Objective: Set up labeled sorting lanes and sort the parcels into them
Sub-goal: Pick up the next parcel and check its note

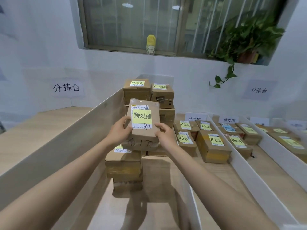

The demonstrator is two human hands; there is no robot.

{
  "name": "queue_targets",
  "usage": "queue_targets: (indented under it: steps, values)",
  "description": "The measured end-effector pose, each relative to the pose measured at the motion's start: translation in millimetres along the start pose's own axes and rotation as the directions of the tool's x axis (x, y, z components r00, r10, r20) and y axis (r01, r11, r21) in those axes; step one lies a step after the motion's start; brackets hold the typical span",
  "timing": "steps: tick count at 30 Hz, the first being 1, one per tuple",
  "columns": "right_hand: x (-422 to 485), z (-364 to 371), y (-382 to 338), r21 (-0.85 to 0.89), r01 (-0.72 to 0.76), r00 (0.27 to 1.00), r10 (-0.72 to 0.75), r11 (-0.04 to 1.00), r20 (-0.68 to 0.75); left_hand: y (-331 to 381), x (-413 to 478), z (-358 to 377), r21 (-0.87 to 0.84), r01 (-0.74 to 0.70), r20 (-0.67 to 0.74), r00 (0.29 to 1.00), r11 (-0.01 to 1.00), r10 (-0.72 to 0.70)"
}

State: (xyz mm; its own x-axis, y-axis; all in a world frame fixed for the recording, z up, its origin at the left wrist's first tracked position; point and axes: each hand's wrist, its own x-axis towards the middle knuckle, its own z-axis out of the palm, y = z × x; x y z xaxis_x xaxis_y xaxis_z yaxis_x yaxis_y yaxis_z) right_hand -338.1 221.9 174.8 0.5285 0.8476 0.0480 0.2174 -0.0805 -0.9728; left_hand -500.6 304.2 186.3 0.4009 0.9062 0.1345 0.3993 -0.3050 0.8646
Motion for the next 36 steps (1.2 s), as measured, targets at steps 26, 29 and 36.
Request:
queue_targets:
  steps: [26, 29, 36]
  values:
    - [-107.1, -254.7, 46.2, 0.165, -0.034, 0.836, 0.118, 0.986, -0.536, 160.1, -66.2, 231.3, -0.164, -0.287, 0.337, 0.883, 0.944, 0.327]
    - [-126.6, -291.1, 48.0, 0.144, -0.017, 0.798, 0.100, 0.989, -0.595, 182.5, -82.5, 264.6, -0.203, -0.282, 0.368, 0.865, 0.938, 0.340]
    - [-170.5, -370.4, 53.4, 0.124, 0.013, 0.740, 0.074, 0.992, -0.668, 231.3, -123.3, 330.6, -0.254, -0.307, 0.423, 0.817, 0.917, 0.391]
